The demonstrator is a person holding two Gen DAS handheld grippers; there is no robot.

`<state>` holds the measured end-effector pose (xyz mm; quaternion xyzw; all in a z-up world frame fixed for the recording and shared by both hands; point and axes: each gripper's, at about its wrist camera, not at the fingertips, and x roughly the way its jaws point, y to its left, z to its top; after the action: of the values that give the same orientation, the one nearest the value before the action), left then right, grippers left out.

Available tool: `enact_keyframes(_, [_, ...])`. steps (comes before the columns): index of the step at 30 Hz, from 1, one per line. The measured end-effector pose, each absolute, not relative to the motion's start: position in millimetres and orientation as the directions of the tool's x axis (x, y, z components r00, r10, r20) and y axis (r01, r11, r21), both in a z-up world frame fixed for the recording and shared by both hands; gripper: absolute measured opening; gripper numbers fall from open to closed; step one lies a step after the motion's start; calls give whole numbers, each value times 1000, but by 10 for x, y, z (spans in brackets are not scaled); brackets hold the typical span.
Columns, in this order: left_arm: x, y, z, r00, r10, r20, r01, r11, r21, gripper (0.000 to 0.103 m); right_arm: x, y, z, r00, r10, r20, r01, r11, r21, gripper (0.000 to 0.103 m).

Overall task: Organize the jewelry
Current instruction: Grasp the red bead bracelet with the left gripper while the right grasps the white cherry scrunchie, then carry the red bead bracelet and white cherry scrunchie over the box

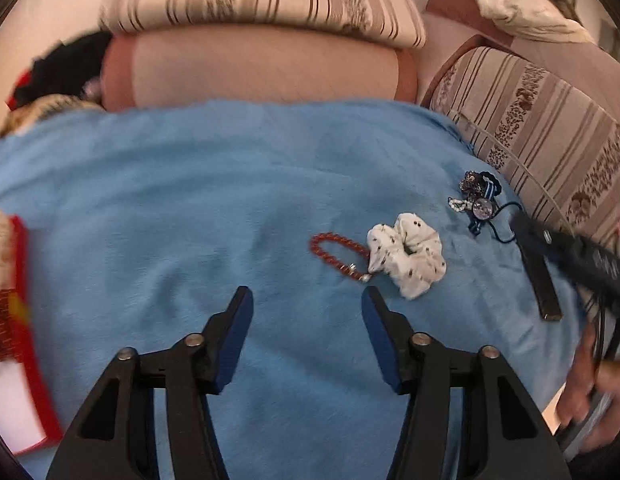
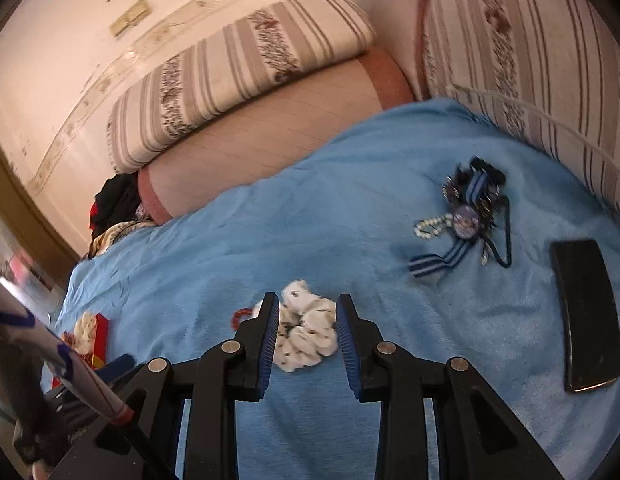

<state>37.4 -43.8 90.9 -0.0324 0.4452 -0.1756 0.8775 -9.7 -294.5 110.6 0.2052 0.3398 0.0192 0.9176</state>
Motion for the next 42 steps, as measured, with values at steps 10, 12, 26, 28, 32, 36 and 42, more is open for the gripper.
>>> enact_keyframes(10, [1046,-1035,431,427,-299,-853,285,940,-186,21,-51,-3156,953,755,198,-625,126,892,435,32])
enact_keyframes(12, [1115,-1124,302,425,-252,-870,279,950,-139,20,-24,-3172,938,752,208,-626,123,888,443,32])
enact_keyframes(26, [704,-885,334,571,-220,-791,311,950,-40,7,369,-3016,652,684,291,-669,136,850,509,43])
enact_keyframes(28, [654,-792,387,578,-233,-782,313,948,-52,7,462,-2942,575,661,295,-690,148,850,505,45])
enact_keyframes(32, [542,-656,513,595,-246,-765,317,947,-59,7,642,-2736,408,608,249,-754,187,878,441,44])
enact_keyframes(36, [391,-493,694,621,-262,-738,315,946,-71,7,723,-2607,293,568,214,-795,197,902,383,16])
enact_keyframes(42, [176,-197,915,667,-268,-695,304,950,-75,7,582,-2524,532,658,228,-718,118,910,397,10])
